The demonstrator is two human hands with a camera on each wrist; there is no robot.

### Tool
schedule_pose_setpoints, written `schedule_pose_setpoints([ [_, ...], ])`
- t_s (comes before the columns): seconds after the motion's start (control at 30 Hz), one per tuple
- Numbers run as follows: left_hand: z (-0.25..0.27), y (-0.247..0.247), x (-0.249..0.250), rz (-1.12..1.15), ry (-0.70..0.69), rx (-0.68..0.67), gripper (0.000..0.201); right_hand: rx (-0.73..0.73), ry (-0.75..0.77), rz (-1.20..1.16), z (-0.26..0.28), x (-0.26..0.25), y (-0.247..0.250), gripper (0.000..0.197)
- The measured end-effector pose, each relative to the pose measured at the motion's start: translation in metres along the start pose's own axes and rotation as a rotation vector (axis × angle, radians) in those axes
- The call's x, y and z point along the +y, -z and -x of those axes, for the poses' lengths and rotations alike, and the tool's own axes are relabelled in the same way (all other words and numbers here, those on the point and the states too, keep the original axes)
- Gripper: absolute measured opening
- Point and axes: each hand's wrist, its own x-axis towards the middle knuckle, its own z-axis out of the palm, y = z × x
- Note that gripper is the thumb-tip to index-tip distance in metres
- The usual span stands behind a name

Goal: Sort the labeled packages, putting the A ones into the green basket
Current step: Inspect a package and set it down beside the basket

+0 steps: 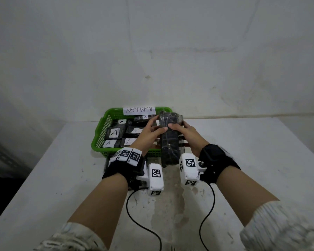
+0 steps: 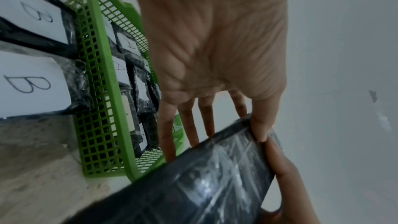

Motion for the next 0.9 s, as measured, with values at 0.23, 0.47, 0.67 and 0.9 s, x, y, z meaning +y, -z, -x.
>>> schedule_pose_setpoints([
  [0.23,-0.0023,0.0027,0.0,0.024,0.011,0.039,0.059,-0.104,0.013,0.059,0.0026,0.0027,0.0039,0.054],
  [0.47,-0.0013,0.0053,0.0007,0.001,-0.026,0.021,0.063,-0.096,0.03,0.026,0.0018,0.006,-0.0009,0.053],
  [0.67,-0.0004,0.0054,0.0009,0.055,-0.033,0.025,0.062,-0.116,0.003,-0.01,0.0008,0.0053,-0.0025,0.06],
  [0.9,-0.002,0.0095,0.0005,0.034,-0.036,0.041,0.06,-0.18,-0.061,-0.014,0.001,0.0079,-0.0026,0.079],
])
